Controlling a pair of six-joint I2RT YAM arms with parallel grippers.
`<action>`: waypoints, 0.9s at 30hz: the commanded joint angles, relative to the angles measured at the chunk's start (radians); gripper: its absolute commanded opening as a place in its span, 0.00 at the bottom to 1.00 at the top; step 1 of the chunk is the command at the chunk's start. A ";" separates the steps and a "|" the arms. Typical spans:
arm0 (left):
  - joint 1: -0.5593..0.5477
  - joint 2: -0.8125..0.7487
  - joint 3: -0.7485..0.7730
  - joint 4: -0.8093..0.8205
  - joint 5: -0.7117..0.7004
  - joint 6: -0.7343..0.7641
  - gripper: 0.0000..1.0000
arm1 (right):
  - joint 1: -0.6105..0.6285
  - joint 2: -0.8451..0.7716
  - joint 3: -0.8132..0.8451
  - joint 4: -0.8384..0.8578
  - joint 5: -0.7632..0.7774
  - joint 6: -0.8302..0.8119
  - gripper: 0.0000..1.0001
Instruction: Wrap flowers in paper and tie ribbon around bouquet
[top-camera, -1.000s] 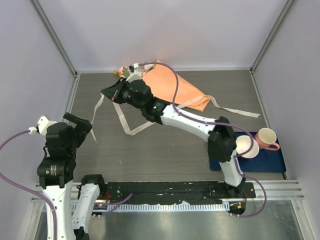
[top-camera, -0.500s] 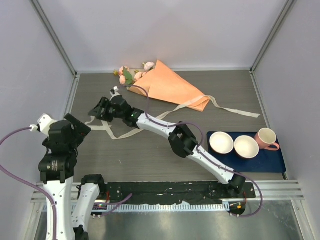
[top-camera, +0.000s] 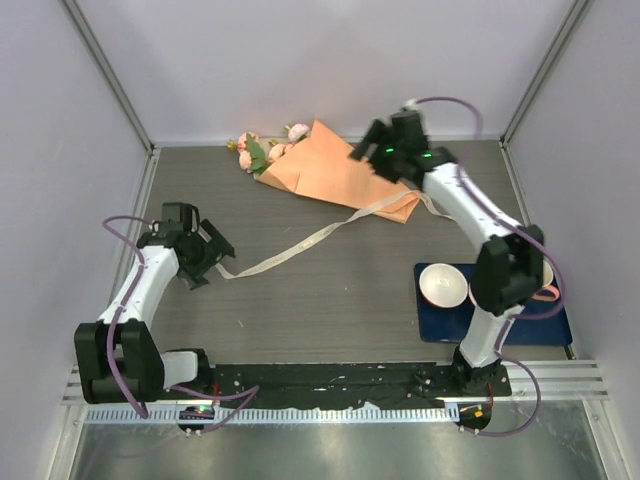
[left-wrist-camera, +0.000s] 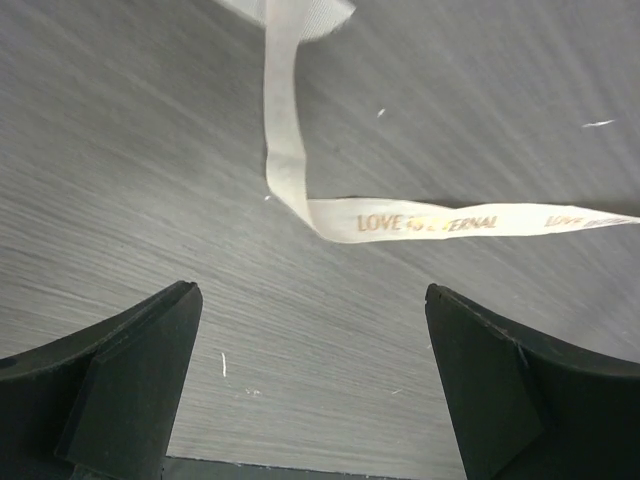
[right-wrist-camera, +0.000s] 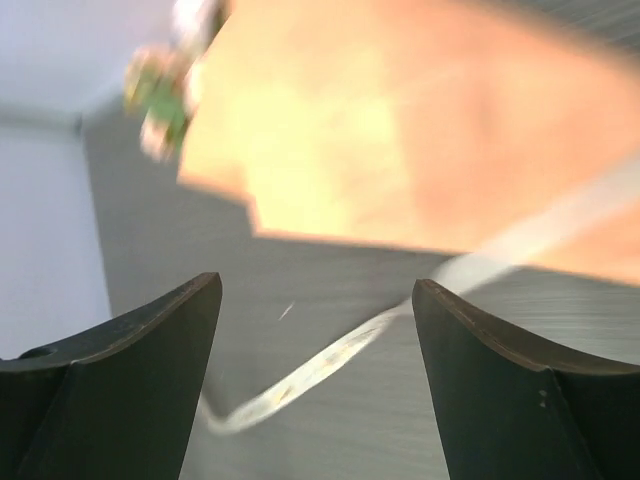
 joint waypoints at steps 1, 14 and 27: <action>-0.026 -0.014 -0.063 0.112 -0.005 -0.137 1.00 | -0.271 -0.122 -0.177 -0.122 0.050 0.019 0.85; -0.076 0.209 -0.087 0.224 -0.029 -0.213 0.90 | -0.498 0.031 -0.161 -0.079 0.026 -0.034 0.87; -0.074 0.325 -0.035 0.198 -0.108 -0.170 0.25 | -0.513 -0.032 -0.366 -0.076 0.070 0.291 0.91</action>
